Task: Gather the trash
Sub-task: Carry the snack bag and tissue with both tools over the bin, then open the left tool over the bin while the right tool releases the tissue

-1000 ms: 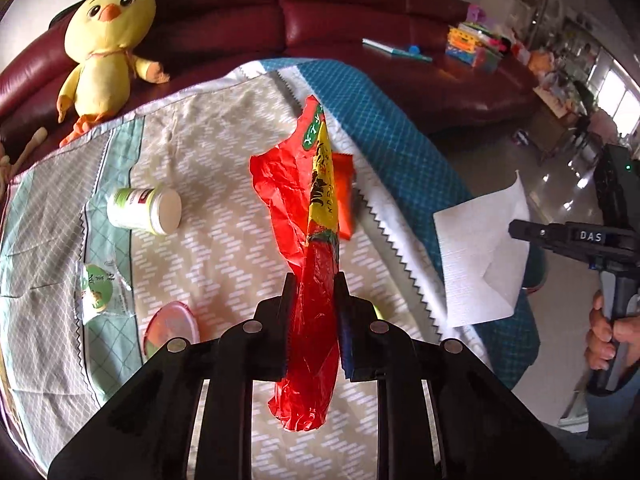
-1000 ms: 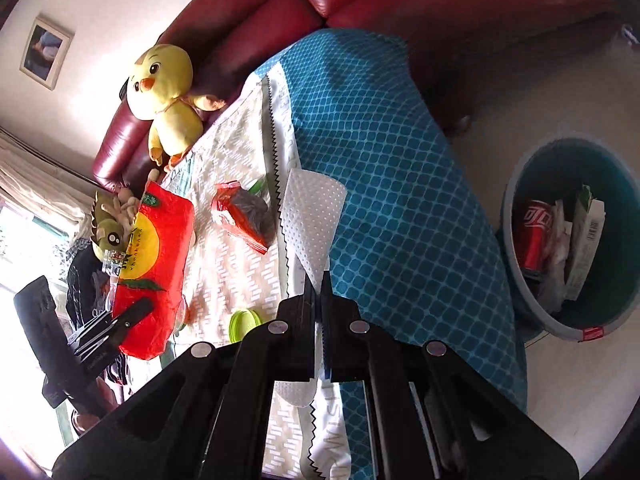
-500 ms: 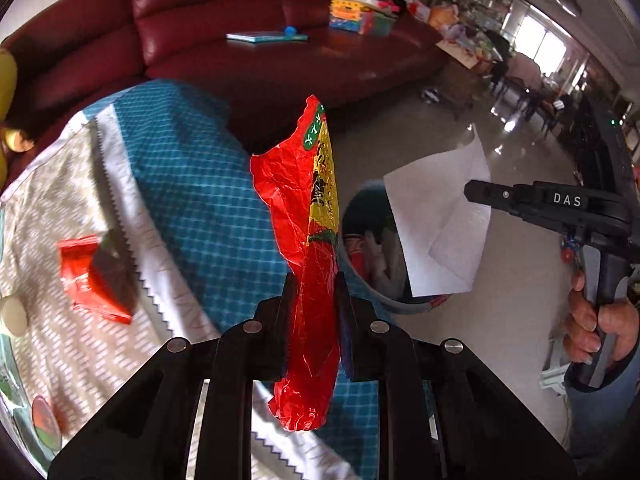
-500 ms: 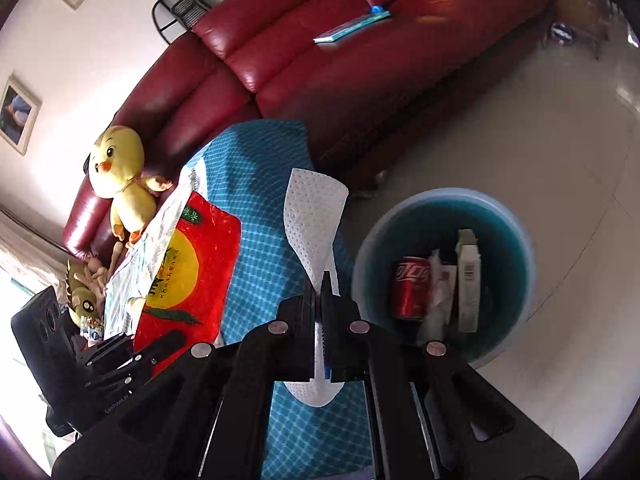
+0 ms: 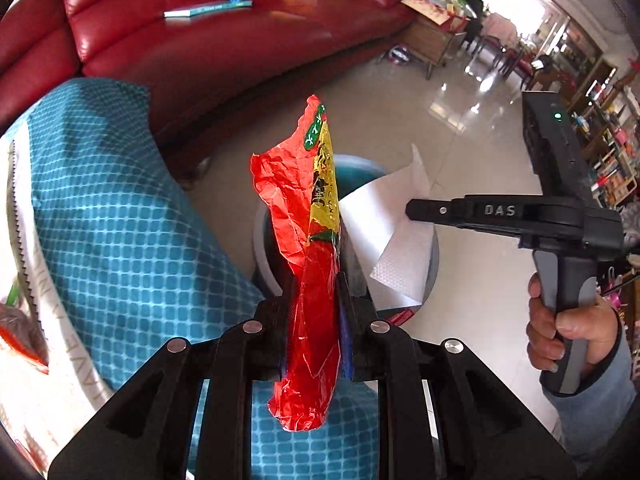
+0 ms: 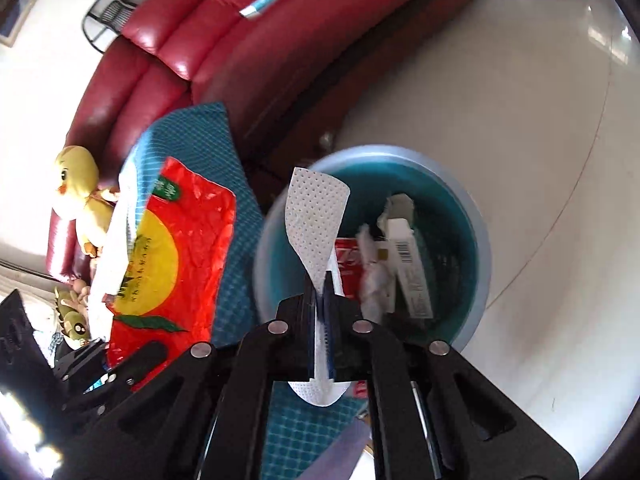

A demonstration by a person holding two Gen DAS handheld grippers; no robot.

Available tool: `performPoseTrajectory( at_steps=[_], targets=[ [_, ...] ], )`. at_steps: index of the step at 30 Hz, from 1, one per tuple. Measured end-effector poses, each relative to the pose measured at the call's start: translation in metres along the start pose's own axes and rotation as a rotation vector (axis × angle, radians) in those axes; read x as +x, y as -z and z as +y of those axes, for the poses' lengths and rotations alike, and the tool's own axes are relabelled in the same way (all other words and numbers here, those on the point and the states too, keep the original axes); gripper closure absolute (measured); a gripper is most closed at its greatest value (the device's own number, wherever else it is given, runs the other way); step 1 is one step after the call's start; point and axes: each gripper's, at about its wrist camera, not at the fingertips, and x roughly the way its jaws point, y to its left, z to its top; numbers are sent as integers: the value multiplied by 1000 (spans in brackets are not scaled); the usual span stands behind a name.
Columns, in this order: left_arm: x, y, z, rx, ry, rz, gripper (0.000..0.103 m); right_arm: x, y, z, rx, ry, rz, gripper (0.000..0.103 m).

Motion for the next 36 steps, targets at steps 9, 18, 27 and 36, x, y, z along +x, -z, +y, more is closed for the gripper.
performPoseTrajectory(
  at_steps=[9, 18, 27, 36],
  targets=[
    [29, -12, -7, -11, 28, 35, 83, -3, 3, -23, 62, 18, -1, 50],
    [51, -17, -16, 21, 30, 62, 83, -24, 4, -24, 83, 9, -53, 34],
    [70, -18, -25, 15, 2, 77, 25, -40, 3, -25, 106, 24, -79, 30],
    [54, -5, -14, 0, 5, 70, 8, -30, 6, -20, 115, 32, -38, 27]
  ],
)
